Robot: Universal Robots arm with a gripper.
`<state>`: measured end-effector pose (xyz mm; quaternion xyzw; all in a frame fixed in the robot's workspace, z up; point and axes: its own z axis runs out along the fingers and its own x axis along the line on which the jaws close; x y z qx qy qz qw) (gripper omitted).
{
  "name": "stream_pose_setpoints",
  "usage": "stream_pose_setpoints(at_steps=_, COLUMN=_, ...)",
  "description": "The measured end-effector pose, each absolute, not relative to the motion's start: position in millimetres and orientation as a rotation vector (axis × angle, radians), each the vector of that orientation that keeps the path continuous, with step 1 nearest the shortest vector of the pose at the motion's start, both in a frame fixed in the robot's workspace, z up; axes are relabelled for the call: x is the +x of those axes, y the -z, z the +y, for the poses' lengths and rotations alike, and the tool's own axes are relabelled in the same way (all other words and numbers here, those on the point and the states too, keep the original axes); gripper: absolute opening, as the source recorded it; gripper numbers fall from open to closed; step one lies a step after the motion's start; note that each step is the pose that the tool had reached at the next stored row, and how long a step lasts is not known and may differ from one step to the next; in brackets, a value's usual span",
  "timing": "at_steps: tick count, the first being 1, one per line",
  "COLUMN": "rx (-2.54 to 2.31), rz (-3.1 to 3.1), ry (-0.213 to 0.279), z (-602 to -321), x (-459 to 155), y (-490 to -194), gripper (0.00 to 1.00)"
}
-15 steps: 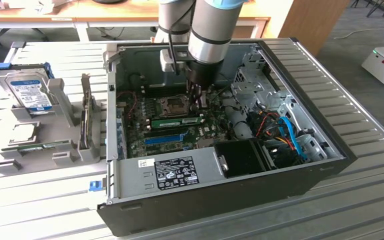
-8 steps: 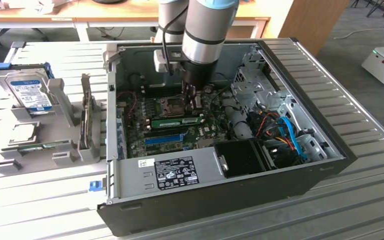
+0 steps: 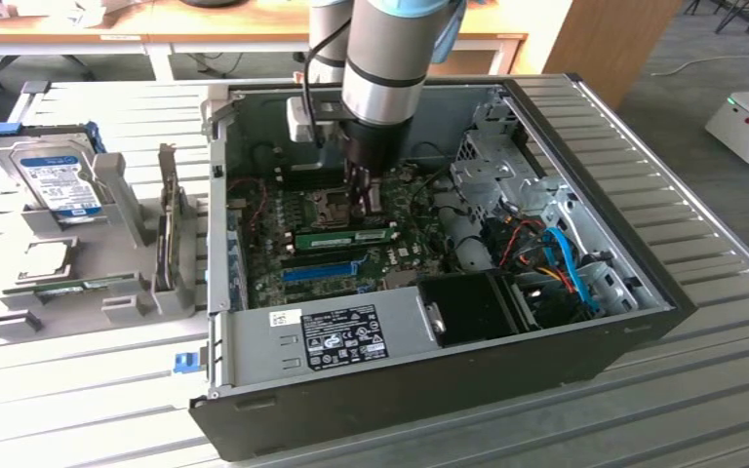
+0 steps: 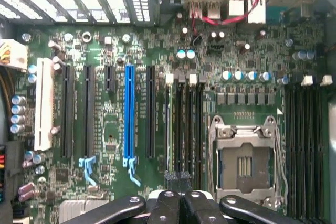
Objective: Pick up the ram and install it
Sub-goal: 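Press down the ram until it locks into place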
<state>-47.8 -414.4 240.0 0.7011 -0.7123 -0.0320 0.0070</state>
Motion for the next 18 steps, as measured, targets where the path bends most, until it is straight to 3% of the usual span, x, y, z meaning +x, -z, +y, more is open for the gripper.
stream_pose_setpoints(at_steps=18, rx=2.193, rz=-2.228, ry=0.100, z=-414, x=-74, y=-239, gripper=0.11)
